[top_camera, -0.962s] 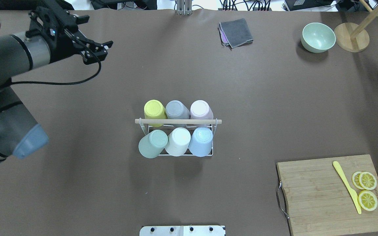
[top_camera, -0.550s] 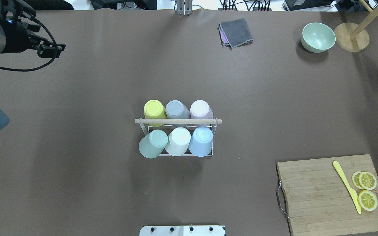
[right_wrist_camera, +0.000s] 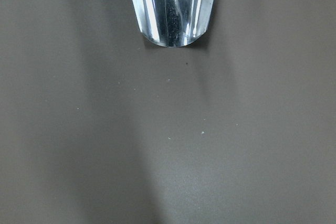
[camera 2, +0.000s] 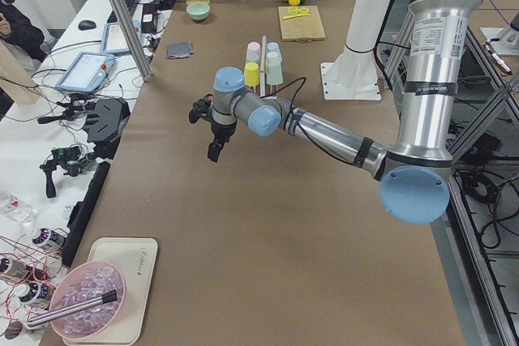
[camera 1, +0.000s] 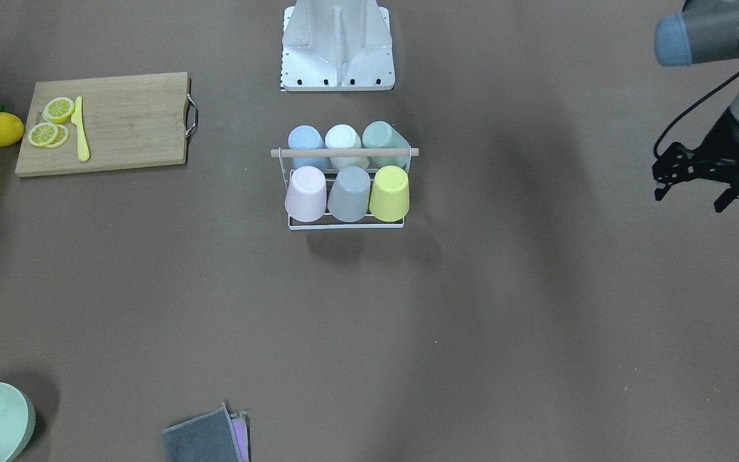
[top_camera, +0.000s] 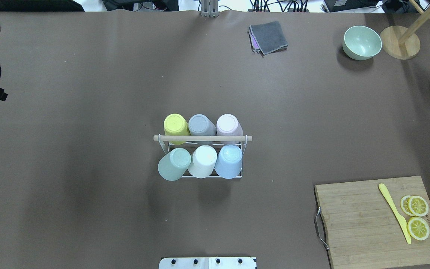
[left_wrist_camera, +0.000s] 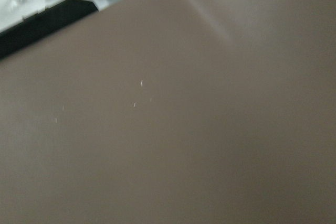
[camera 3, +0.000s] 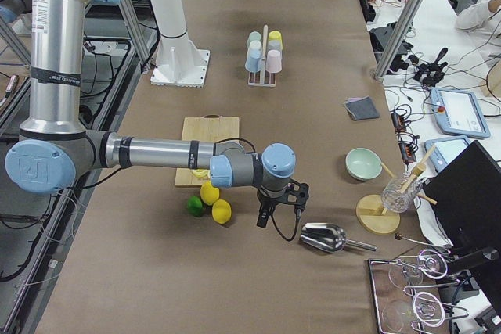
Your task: Place cup on cup holder
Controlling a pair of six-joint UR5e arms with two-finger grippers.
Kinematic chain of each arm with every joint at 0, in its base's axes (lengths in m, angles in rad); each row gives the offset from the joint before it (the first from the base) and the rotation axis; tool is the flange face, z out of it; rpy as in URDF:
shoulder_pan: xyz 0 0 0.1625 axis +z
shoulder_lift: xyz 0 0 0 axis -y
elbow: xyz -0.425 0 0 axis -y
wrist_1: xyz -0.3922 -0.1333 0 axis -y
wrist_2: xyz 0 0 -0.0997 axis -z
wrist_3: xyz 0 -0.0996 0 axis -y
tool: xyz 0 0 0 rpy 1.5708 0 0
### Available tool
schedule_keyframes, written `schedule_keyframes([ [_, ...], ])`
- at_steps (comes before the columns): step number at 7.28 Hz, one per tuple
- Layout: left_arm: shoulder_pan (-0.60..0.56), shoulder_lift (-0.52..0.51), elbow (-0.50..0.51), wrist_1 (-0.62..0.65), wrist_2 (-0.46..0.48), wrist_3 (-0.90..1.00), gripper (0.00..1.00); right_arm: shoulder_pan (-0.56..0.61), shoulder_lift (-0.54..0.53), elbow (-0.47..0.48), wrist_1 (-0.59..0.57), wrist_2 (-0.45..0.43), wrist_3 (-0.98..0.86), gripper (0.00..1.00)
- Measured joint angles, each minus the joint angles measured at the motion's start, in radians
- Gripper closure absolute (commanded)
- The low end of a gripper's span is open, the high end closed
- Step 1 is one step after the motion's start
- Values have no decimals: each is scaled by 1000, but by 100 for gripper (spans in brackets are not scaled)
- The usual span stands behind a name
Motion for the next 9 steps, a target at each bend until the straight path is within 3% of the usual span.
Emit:
schedule_keyframes([
  [2,-103,107,88,36,-64,-2,2,0,-2,-1,-1,1,0,0],
  [5,-277,173,216,45,-218,2,2,0,-2,-1,-2,6,0,0],
  [9,-378,152,179,260,-244,50,2,0,-2,-1,-2,11,0,0],
])
